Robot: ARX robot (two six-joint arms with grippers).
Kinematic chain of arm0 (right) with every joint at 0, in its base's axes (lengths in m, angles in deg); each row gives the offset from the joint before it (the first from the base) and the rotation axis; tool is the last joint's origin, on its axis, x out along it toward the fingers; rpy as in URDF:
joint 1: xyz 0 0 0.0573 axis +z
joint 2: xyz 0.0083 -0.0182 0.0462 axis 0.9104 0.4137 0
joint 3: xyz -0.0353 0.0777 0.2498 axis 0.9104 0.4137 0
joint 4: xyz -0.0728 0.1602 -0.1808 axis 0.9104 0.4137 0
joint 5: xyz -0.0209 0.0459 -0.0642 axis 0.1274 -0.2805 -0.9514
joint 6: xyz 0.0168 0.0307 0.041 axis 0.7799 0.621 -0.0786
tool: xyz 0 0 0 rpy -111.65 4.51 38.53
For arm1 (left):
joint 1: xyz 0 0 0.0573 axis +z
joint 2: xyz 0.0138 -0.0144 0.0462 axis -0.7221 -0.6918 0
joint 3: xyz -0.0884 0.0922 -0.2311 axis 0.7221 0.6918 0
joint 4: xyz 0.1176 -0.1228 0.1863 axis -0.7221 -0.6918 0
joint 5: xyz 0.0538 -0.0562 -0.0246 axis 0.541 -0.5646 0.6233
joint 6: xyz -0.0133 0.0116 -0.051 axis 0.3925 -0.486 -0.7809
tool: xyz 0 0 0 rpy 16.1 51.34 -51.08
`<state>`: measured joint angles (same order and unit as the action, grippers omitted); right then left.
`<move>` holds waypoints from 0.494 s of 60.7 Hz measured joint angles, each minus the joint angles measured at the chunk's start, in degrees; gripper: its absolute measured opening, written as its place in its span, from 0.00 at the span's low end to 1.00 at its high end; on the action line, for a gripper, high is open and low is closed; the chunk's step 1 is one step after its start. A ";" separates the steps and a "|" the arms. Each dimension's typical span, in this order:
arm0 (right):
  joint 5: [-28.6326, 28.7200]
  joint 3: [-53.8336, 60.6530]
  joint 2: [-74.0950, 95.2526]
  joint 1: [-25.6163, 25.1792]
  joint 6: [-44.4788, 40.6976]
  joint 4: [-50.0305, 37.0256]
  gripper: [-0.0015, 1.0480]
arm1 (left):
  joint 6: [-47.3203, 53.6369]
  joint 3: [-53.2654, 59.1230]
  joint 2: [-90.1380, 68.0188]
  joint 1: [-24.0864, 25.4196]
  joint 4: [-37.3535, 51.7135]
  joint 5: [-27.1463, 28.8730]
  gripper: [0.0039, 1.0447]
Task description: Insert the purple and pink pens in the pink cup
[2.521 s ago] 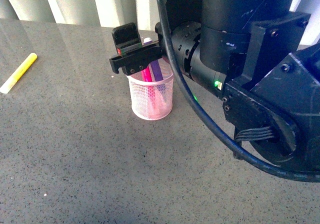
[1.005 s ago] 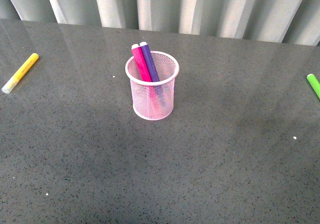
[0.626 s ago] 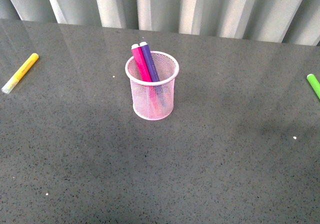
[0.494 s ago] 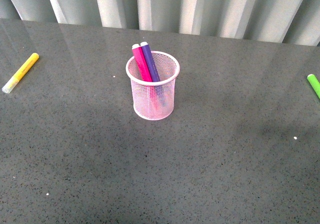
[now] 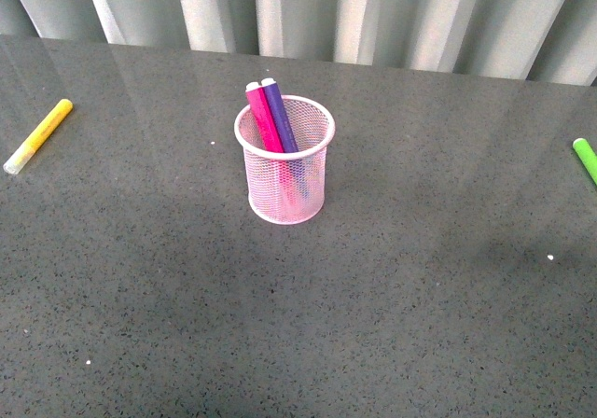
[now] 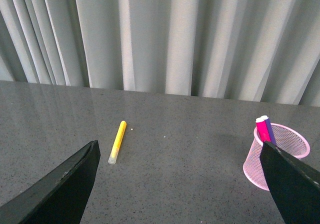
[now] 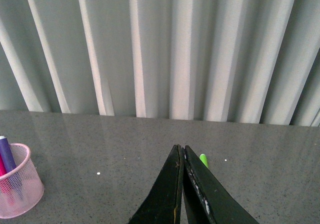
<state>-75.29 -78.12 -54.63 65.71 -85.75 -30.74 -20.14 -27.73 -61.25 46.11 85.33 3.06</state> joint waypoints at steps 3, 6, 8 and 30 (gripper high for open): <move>0.00 0.00 -1.36 0.00 0.00 1.31 0.03 | -0.02 0.00 0.00 0.00 0.00 0.00 0.94; 0.00 0.00 -2.43 0.00 0.00 2.40 0.03 | -0.02 0.00 0.00 0.00 0.00 0.00 0.94; -0.02 0.00 -2.95 0.00 0.00 2.93 0.03 | 0.00 0.00 0.00 0.00 0.00 0.00 0.94; -0.04 -0.02 -15.34 0.00 0.02 16.31 0.03 | -0.02 0.00 0.00 0.00 0.00 0.02 0.94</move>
<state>-75.34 -78.14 -69.97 65.71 -85.73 -14.43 -20.17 -27.73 -61.25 46.11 85.33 3.09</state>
